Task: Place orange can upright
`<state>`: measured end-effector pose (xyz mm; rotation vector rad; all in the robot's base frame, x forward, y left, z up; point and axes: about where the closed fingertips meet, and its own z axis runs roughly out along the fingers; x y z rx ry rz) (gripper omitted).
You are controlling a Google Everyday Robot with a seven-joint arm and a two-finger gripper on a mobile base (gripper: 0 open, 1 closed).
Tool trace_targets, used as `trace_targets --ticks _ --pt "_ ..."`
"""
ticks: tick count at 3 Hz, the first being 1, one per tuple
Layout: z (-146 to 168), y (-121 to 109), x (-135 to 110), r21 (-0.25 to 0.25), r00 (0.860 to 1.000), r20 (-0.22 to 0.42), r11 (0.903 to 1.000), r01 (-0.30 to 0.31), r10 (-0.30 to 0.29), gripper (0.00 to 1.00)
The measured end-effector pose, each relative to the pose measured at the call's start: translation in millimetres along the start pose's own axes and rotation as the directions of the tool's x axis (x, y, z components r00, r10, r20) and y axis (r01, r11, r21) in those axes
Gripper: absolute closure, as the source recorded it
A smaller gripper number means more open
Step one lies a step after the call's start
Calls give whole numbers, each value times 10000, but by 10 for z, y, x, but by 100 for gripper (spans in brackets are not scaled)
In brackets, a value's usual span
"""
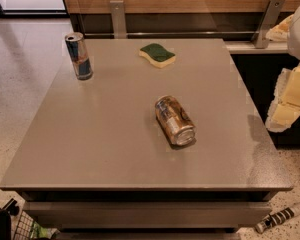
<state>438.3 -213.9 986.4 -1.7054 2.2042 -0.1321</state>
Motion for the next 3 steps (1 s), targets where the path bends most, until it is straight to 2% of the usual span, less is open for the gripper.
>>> trace_targets --ticks 1,2,3 --pt "-1 0 0 2 10000 1 10000 0 0 0" --pt "21 -76 -18 -183 9968 372 9974 -703 709 0" --pt "134 -193 -92 -886 9558 1252 9626 -2561 2658 0"
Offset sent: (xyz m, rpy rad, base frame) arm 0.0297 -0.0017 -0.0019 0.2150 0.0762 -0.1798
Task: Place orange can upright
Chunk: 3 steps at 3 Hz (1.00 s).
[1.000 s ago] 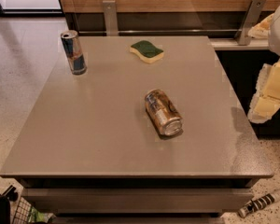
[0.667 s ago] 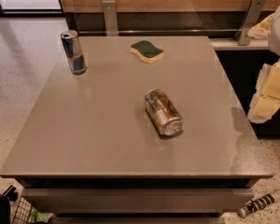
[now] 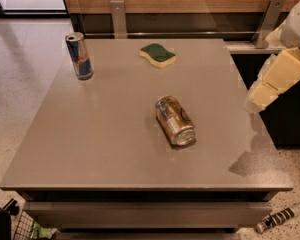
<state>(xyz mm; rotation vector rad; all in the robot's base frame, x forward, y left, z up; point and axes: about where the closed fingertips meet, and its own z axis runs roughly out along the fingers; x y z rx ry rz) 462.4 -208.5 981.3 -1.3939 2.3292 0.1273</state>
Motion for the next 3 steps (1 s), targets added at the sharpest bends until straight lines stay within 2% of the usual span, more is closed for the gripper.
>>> trace_targets --ticks 1,2,3 --pt "151 -18 -243 -387 9858 466 9864 -1594 1612 0" --pt "286 -7 -479 -541 9618 106 9606 -2725 2734 0" --pt "479 12 -663 -491 9239 -644 9235 -3804 3771 0"
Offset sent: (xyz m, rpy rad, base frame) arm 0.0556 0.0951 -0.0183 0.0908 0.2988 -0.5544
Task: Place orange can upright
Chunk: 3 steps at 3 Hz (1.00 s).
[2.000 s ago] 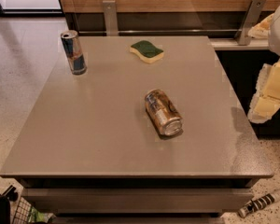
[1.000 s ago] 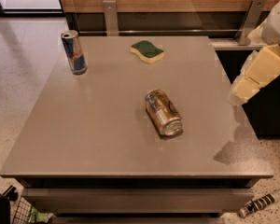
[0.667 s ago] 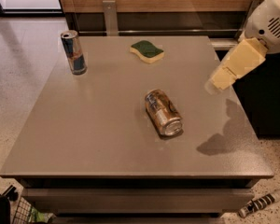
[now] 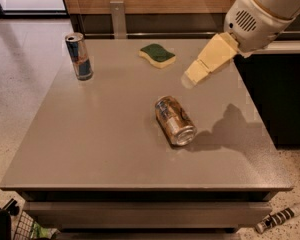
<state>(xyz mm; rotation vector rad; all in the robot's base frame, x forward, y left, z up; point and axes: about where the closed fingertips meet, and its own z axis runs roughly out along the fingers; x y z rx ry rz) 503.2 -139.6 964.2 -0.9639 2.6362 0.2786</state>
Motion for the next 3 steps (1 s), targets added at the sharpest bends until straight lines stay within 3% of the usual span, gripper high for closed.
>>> trace_targets --ticks 1,2,3 --pt "128 13 -56 110 9868 -679 9892 -1463 1467 0" --pt "205 46 -119 462 9525 -1170 9596 -2776 2812 0" --pt "208 46 -125 461 9540 -1148 9608 -2733 2769 0"
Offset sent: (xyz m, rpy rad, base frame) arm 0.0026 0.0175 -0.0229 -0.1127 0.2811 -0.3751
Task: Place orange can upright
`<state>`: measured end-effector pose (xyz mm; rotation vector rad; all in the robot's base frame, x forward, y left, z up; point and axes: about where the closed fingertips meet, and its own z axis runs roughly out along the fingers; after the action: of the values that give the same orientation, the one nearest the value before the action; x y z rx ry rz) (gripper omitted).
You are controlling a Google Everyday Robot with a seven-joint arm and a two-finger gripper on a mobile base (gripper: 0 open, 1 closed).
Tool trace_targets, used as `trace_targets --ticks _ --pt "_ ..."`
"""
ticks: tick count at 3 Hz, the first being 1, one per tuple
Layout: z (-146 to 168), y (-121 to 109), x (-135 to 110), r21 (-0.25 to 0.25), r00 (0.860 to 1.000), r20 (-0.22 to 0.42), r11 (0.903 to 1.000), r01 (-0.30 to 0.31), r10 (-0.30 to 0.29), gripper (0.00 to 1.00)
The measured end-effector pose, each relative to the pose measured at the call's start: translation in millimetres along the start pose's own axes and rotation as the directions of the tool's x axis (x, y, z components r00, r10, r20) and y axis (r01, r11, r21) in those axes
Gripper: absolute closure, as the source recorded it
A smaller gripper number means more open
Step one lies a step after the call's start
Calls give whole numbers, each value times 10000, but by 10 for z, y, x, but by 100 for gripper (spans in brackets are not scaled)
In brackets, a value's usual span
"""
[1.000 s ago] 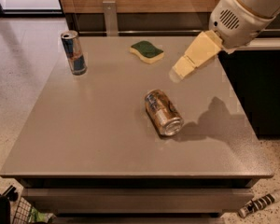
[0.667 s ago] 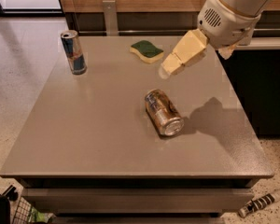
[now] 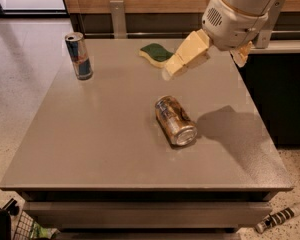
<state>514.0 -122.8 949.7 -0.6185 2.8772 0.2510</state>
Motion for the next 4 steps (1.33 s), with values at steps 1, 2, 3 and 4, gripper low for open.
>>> trace_targets --ticks 1,2,3,4 --pt "164 110 -44 208 9982 -234 9983 550 -545 0" --pt "413 210 -4 276 9935 -688 9953 932 -911 0" --pt "617 271 33 306 9884 -1122 9939 1064 -1023 0" --pt "910 356 22 373 9804 -1685 9933 1097 -1020 0"
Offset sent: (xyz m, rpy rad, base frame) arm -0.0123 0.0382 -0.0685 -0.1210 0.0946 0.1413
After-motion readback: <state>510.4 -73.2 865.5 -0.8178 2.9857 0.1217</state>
